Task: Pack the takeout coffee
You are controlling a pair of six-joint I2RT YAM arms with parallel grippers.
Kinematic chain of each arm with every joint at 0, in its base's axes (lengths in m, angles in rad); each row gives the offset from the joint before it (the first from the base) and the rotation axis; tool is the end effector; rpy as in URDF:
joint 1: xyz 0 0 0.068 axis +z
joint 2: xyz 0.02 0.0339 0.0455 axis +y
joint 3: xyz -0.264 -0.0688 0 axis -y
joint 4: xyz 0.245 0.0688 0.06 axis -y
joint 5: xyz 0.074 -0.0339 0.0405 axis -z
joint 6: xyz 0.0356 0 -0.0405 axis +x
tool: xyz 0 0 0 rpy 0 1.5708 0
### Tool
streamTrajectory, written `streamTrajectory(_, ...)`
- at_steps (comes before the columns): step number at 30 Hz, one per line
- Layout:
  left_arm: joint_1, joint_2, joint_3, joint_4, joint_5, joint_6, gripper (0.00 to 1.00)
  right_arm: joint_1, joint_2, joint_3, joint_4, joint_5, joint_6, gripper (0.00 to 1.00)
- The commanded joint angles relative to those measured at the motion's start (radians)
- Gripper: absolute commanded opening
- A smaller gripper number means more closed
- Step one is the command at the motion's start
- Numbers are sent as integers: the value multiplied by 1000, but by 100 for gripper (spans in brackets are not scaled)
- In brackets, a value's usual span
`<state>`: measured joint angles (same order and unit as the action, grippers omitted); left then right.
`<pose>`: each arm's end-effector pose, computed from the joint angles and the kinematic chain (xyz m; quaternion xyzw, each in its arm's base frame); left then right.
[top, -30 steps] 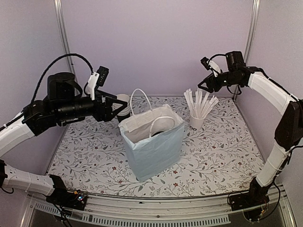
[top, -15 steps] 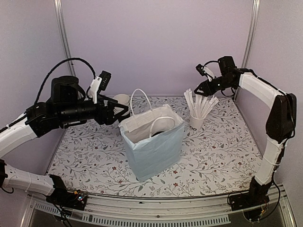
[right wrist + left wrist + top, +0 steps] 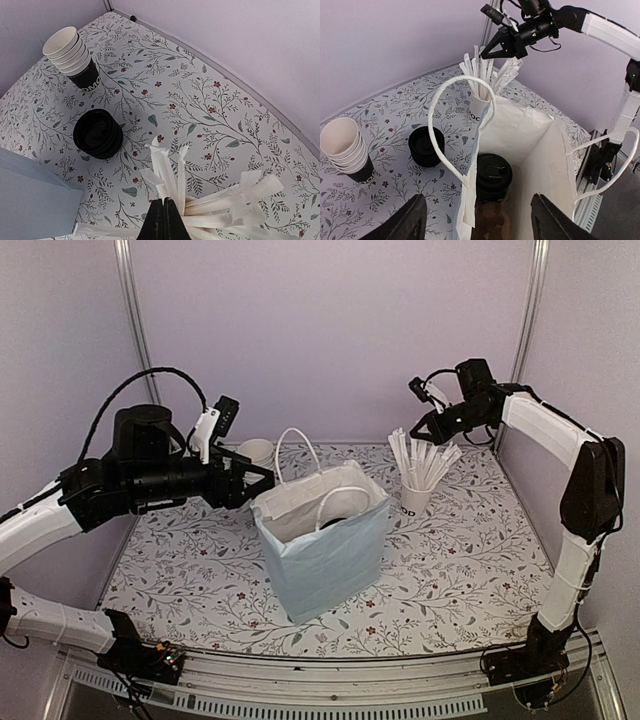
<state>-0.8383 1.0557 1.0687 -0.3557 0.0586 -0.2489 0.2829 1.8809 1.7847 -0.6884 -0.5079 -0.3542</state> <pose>0.1572 -0.1778 0.3696 0.2534 0.7768 -0.3184 0.4805 0.4029 0.1351 0.3268 -0.3714 0.8190 0.2187 0.3788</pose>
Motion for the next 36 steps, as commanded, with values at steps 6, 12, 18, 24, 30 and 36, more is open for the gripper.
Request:
streamTrajectory(6, 8, 1, 17, 5, -6, 0, 74, 6, -87, 105, -74, 3, -6, 0)
streamTrajectory(12, 8, 23, 56, -27, -28, 25, 74, 6, -245, 139, -68, 19, -29, 0)
streamTrajectory(18, 8, 36, 84, -41, -40, 32, 74, 6, -380, 146, -39, -30, -32, 0)
streamTrajectory(24, 7, 43, 93, -44, -56, 33, 74, 6, -462, 180, -33, -234, 3, 0)
streamTrajectory(30, 8, 47, 79, -35, -56, 27, 74, 9, -474, 199, -16, -471, 81, 0)
streamTrajectory(36, 10, 40, 69, -35, -92, 25, 74, 50, -430, 223, 9, -586, 138, 0)
